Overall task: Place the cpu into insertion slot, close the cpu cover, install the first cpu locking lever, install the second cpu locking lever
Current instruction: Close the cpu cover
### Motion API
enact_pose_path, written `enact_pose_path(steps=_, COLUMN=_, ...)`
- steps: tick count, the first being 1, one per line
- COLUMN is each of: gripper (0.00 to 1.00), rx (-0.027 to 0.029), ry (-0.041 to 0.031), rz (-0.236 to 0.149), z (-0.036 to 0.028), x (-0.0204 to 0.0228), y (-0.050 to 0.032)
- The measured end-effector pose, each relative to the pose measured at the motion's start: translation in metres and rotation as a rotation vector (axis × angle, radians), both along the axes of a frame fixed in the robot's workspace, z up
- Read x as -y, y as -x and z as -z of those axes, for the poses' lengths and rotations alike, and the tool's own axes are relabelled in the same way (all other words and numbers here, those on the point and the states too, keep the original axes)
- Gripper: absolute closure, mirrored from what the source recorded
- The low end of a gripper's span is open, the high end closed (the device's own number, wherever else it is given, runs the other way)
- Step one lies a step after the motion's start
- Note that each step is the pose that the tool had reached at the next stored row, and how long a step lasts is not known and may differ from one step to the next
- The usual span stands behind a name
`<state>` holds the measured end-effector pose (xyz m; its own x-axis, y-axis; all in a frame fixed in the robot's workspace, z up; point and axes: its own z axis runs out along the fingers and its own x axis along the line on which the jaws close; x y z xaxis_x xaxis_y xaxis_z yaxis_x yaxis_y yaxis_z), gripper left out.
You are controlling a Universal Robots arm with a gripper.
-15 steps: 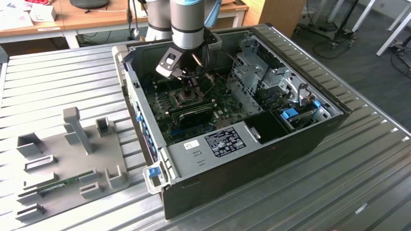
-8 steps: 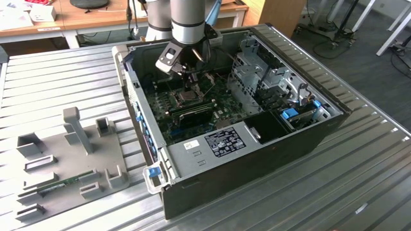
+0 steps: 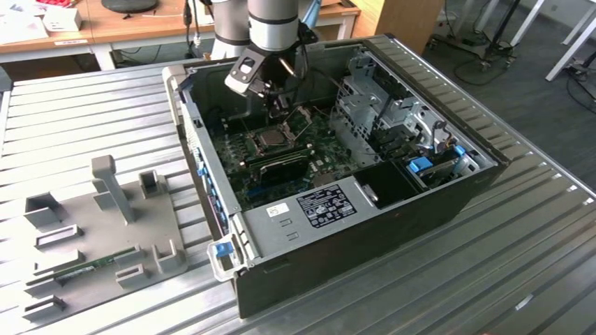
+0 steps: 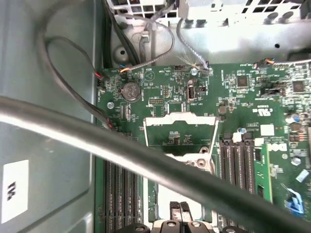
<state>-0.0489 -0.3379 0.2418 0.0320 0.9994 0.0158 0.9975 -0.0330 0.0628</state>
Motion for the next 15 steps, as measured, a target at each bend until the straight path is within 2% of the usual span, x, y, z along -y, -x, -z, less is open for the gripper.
enact_pose_path(steps=4, gripper=0.9, rx=-0.0002, ry=0.0002, rz=0.0, z=-0.0105, x=0.0, y=0.0)
enact_pose_path(steps=9, gripper=0.9, rx=-0.0001, ry=0.0002, rz=0.0, z=-0.0197, x=0.0, y=0.0)
enact_pose_path(steps=12, gripper=0.9, rx=0.0, ry=0.0002, rz=0.0, z=-0.0242, x=0.0, y=0.0)
enact_pose_path(steps=15, gripper=0.9, rx=0.0003, ry=-0.0001, rz=0.0, z=-0.0251, x=0.0, y=0.0)
